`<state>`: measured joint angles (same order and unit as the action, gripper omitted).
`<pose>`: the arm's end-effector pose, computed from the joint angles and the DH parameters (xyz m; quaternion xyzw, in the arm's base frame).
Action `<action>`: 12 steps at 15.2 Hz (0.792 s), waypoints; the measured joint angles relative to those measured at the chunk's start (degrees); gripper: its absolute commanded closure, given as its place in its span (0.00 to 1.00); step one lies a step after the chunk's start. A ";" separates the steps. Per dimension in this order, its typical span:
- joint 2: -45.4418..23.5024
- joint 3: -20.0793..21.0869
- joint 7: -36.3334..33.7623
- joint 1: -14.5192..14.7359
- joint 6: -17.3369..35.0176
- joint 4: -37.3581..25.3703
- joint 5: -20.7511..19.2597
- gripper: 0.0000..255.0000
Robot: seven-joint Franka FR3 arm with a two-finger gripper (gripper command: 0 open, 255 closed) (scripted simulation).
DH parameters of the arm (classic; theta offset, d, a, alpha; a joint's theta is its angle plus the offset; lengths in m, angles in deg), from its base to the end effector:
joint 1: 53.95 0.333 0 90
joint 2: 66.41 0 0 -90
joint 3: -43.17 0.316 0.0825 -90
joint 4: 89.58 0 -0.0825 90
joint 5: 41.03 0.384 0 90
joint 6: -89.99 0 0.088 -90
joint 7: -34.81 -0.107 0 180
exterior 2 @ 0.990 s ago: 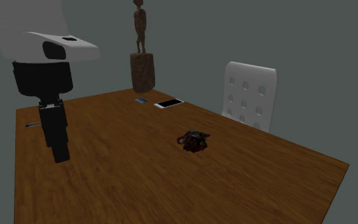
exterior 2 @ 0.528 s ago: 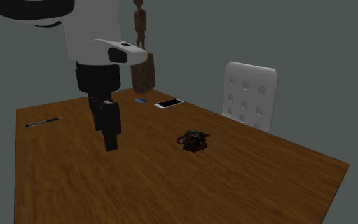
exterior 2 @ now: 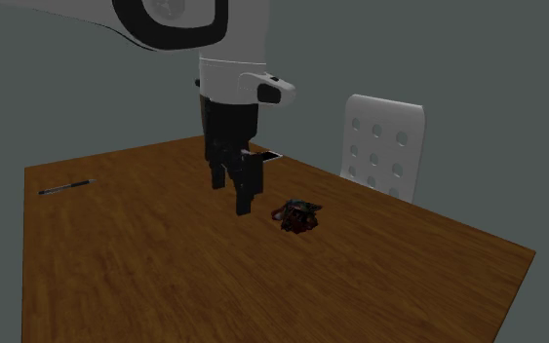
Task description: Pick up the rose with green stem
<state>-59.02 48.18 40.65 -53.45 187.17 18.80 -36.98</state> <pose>0.5115 0.0582 0.5521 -0.9947 -0.0927 0.0333 0.0294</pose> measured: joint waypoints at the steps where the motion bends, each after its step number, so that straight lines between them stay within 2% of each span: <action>1: -2.57 0.12 -0.29 0.07 -0.33 -2.82 0.04 0.00; 7: -16.91 0.51 -1.39 0.51 -2.78 -19.26 0.27 0.00; 12: -32.22 0.70 -2.44 1.20 -8.40 -39.93 0.05 0.00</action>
<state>-91.24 48.89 38.21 -52.25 178.77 -21.12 -36.93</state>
